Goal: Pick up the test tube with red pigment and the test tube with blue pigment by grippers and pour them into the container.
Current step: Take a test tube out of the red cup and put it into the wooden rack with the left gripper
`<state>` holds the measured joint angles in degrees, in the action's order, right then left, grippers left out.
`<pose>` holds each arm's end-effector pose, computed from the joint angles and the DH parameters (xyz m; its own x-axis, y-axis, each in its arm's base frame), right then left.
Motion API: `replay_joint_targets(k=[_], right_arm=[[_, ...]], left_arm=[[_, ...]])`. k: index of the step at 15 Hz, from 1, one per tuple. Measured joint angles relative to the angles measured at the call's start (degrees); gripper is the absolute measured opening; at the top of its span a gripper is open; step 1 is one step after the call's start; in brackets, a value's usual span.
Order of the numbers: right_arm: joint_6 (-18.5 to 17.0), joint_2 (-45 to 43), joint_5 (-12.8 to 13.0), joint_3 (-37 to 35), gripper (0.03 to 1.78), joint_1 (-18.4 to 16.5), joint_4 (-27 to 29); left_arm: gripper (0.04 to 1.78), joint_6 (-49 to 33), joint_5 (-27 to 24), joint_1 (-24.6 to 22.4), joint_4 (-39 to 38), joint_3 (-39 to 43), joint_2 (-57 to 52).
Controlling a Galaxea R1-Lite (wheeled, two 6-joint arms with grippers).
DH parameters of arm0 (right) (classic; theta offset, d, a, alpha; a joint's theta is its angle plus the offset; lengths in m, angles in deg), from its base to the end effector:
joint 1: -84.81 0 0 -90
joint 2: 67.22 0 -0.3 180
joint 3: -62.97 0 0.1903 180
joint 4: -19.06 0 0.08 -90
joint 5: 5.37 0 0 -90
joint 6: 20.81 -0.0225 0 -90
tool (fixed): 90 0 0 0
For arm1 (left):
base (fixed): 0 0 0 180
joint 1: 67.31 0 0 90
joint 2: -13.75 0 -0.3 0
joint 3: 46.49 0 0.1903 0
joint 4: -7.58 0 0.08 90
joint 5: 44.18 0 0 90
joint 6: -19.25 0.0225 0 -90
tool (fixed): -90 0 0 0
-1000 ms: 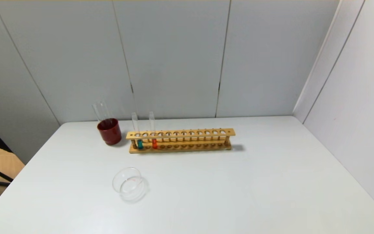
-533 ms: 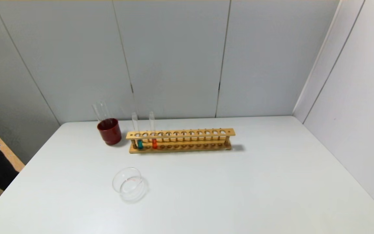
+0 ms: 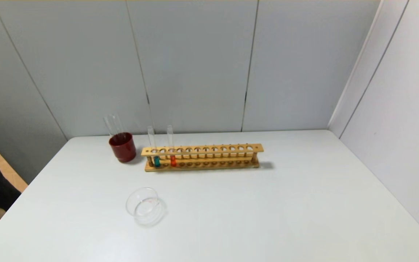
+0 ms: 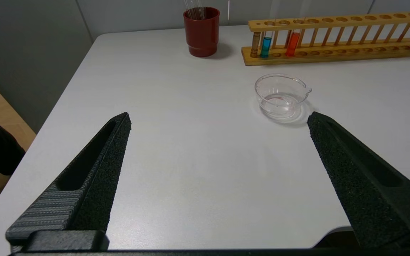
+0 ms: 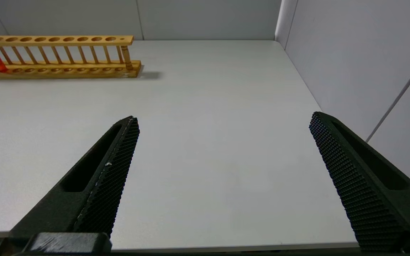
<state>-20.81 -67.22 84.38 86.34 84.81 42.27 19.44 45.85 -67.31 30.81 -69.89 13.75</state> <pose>-0.0228 0.0001 0.0758 1.0000 0.0044 0.0028 -0.0044 1.0000 0.0000 -0.0229 0.0000 0.0759 1.0000 0.0005 0.0030 -0.0005 1.0000 0.0033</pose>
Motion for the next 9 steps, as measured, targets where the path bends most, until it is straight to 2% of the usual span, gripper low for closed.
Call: replay_joint_targets(k=[2, 5, 9], right_arm=[[0.0, 0.0, 0.0, 0.0, 1.75, 0.0, 0.0], [0.0, 0.0, 0.0, 0.0, 1.75, 0.0, 0.0], [0.0, 0.0, 0.0, 0.0, 1.75, 0.0, 0.0]], left_arm=[[1.75, -0.2, -0.3, 0.0, -0.1, -2.0, 0.0], [1.75, 0.0, -0.7, 0.0, 2.9, -9.8, 2.4], [1.75, -0.2, -1.2, 2.5, 3.6, -23.4, 14.0]])
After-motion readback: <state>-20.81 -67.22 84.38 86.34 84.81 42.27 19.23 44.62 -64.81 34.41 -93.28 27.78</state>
